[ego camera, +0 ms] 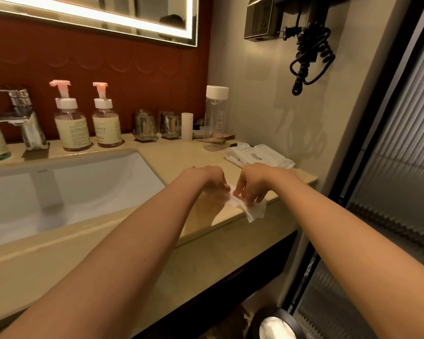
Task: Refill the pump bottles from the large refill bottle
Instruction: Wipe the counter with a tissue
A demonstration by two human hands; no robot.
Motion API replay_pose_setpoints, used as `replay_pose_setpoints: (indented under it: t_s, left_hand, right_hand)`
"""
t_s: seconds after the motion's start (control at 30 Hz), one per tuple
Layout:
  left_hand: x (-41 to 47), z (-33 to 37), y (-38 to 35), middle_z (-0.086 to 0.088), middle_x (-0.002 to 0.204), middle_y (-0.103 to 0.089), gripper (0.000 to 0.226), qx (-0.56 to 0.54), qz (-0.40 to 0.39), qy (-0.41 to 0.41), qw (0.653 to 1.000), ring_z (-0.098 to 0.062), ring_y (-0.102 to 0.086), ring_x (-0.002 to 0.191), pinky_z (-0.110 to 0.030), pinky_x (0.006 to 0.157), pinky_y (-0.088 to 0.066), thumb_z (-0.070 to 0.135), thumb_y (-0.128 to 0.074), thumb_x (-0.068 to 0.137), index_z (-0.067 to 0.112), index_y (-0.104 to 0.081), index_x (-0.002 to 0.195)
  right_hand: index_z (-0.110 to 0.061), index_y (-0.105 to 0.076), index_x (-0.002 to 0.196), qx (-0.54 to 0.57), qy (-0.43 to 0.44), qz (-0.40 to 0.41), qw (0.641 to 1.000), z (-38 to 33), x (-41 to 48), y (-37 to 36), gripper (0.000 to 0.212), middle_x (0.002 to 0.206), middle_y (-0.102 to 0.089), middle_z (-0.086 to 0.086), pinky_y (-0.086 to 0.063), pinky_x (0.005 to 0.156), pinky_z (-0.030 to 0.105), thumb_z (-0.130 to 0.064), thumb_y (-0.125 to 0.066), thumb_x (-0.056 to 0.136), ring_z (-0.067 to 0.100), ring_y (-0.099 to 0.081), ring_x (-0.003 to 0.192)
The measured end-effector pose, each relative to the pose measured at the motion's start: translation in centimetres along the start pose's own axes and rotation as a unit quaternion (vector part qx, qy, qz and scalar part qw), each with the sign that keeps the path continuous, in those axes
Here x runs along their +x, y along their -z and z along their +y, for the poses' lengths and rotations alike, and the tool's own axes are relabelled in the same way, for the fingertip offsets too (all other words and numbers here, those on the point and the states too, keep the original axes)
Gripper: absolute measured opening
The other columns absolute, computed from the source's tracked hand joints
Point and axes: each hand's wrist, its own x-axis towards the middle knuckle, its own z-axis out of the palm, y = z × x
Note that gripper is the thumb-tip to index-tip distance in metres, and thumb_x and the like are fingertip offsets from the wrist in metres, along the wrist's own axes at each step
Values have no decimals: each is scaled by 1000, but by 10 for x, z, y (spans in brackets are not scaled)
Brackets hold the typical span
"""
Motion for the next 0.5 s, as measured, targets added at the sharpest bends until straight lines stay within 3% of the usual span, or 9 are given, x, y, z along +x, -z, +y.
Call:
replay_pose_setpoints:
  t_s: [0.13, 0.27, 0.5]
  left_hand:
    - [-2, -12, 2, -7, 117, -63, 38, -20, 6, -2, 1000, -23, -57, 101, -37, 96, -45, 34, -51, 94, 11, -61, 122]
    - [-8, -24, 2, -4, 116, -64, 36, -17, 11, -2, 1000, -20, -56, 95, -36, 95, -46, 35, -53, 93, 14, -62, 121]
    - [-32, -34, 0, -5, 116, -63, 39, 63, 33, 3, 997, -23, -53, 105, -40, 100, -35, 39, -46, 95, 15, -61, 121]
  right_hand:
    - [-14, -68, 112, -5, 17, 3, 1000, -11, -3, -3, 38, 109, -65, 6, -57, 78, 31, -9, -76, 75, 22, -64, 90]
    - [-12, -67, 115, -43, 29, 6, 999, -26, -2, -7, 36, 110, -66, 7, -56, 79, 30, -13, -73, 79, 19, -63, 80]
    - [-9, -60, 123, -136, 63, 33, 988, -47, -3, -21, 39, 116, -63, 9, -50, 87, 32, -8, -60, 84, 24, -60, 98]
